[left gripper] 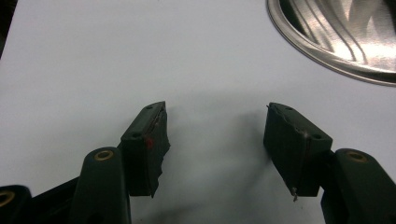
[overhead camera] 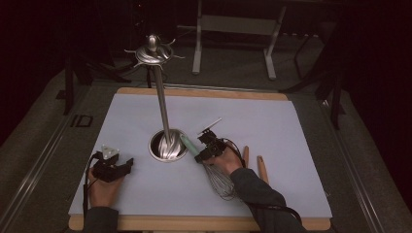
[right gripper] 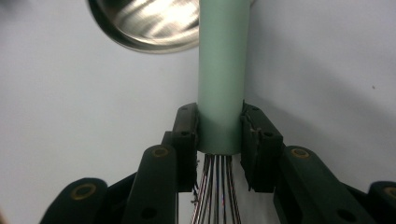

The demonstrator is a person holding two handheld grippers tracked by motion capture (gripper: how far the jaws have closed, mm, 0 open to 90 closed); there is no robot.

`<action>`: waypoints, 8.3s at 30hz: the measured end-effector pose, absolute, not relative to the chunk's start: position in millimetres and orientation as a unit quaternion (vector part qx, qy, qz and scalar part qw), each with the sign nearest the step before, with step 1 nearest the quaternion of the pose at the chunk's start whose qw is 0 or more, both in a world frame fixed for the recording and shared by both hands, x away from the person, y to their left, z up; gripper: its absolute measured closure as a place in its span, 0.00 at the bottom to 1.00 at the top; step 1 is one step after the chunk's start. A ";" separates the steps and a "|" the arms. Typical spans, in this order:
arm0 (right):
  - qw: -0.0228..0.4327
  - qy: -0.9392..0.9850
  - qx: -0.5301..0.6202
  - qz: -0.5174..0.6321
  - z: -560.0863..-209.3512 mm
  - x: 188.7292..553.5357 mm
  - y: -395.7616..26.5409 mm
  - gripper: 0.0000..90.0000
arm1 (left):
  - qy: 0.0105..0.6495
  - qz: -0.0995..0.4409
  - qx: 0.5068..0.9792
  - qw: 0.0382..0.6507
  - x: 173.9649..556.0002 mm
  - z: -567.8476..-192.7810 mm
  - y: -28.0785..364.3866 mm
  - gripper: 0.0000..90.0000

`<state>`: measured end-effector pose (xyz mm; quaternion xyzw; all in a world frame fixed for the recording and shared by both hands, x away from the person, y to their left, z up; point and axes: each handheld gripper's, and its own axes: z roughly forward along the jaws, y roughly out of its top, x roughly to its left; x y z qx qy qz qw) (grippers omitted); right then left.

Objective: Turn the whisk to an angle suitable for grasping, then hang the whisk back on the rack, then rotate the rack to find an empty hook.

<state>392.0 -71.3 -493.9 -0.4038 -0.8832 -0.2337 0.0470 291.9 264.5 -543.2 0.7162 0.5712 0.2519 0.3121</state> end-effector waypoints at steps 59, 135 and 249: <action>-0.157 -0.857 -0.210 -0.444 -397.1 362.4 -88.4 0.77 | 0.572 0.251 0.716 0.313 291.9 -543.2 264.7 0.45; -0.248 -0.820 -0.080 -0.509 -307.6 350.0 -117.2 0.77 | 0.558 0.270 0.722 0.307 288.9 -542.8 260.5 0.50; -0.237 -0.839 -0.137 -0.470 -316.8 362.1 -115.3 0.57 | 0.545 0.283 0.713 0.339 282.0 -540.9 262.9 0.59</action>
